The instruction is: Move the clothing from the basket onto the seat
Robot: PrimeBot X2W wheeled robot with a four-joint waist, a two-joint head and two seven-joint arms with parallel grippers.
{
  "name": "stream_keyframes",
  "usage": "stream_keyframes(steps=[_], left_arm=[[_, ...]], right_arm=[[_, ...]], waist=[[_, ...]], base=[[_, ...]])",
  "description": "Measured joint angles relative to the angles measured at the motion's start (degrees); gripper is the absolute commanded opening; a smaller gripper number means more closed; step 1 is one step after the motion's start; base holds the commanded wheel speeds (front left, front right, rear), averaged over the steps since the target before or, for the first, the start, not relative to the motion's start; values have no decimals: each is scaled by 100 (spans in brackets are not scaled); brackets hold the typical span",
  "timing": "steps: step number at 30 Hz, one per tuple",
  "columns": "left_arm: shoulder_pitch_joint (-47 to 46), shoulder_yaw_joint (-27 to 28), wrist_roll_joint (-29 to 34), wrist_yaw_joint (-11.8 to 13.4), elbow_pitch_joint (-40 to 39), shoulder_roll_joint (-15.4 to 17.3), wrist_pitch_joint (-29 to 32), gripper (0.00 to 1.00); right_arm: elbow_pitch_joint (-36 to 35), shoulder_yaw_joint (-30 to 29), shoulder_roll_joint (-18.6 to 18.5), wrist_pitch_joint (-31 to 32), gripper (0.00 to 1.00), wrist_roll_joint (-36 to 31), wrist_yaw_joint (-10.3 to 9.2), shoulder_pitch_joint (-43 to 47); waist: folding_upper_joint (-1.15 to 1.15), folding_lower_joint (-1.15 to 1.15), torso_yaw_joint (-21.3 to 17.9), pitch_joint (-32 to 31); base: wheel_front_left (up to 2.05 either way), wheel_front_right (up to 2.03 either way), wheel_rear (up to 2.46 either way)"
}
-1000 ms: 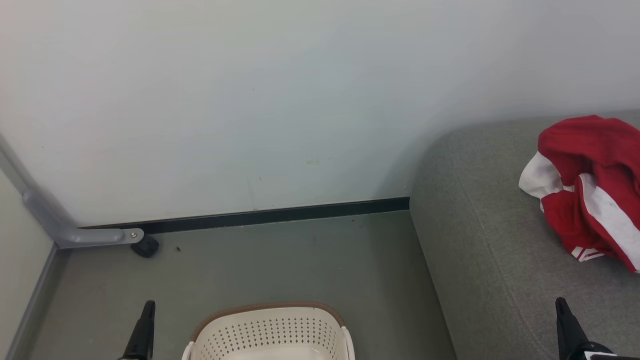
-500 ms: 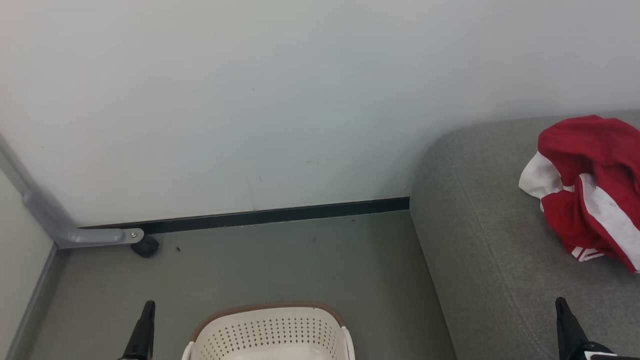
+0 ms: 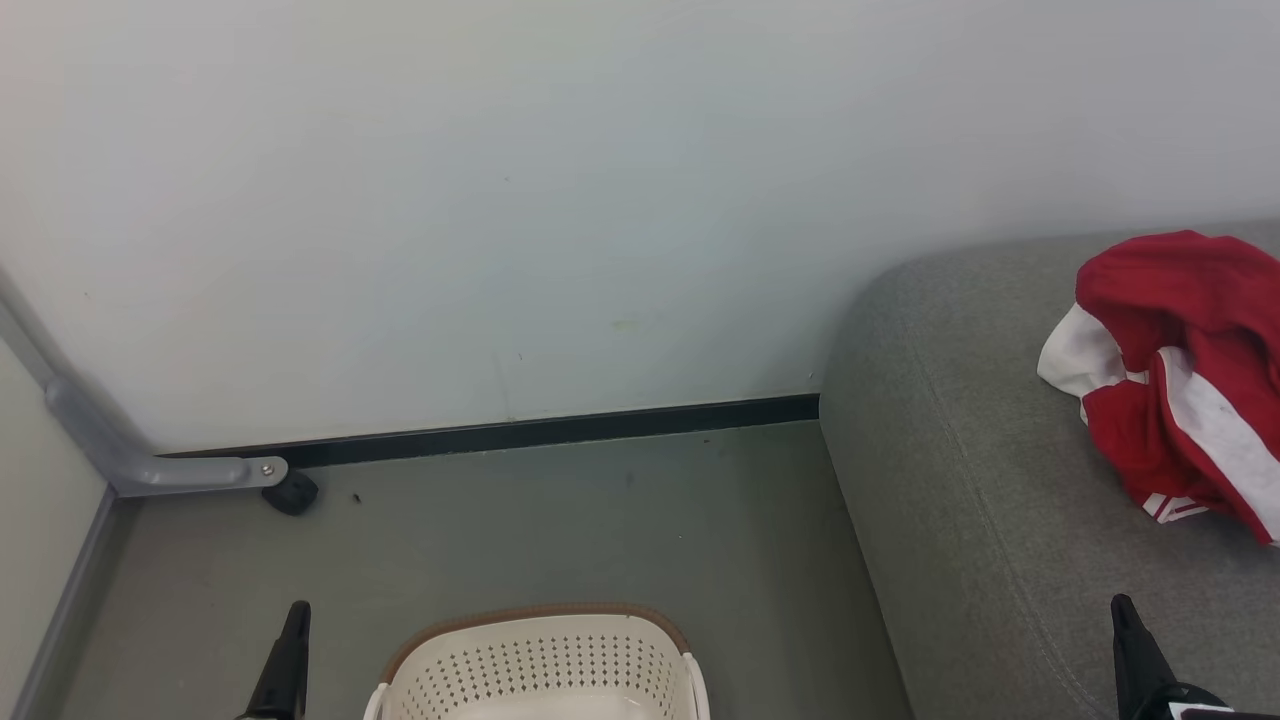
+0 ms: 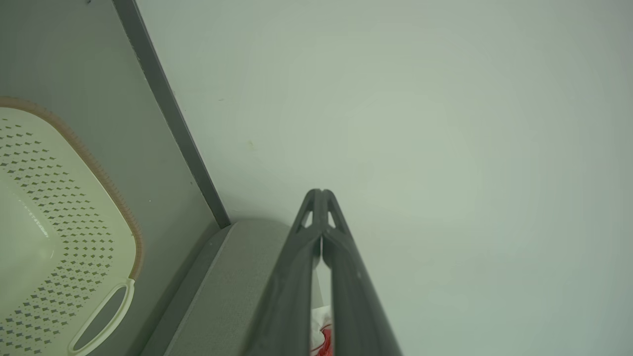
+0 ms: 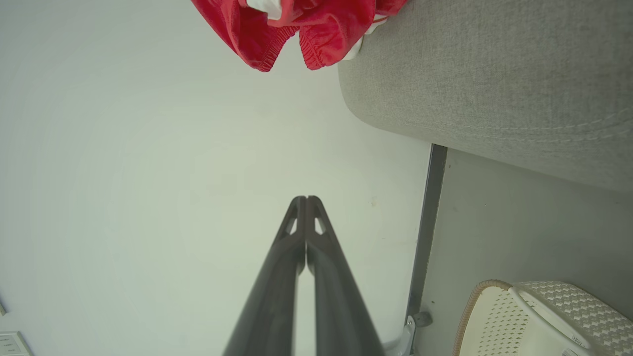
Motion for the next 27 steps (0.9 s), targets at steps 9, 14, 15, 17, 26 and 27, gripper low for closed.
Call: stream_keyframes(steps=[9,14,15,17,26,27], left_arm=[[0,0,0,0,-1,0,0,0],[0,0,0,0,-1,0,0,0],[0,0,0,0,-1,0,0,0],[0,0,0,0,-1,0,0,0],[0,-1,0,0,-2,0,0,0],[0,-1,0,0,-2,0,0,0]], right_arm=[[-1,0,0,0,0,7,0,0],[-2,0,0,0,0,7,0,0],[-2,0,0,0,0,7,0,0],[-2,0,0,0,0,7,0,0],[-4,0,0,0,0,7,1,0],[-4,0,0,0,0,7,1,0]], waist=[[0,0,0,0],[0,0,0,0],[0,0,0,0],[0,0,0,0],[0,0,0,0],[0,0,0,0]], base=[[0,0,0],[0,0,0],[0,0,0],[0,0,0],[0,0,0],[0,0,0]])
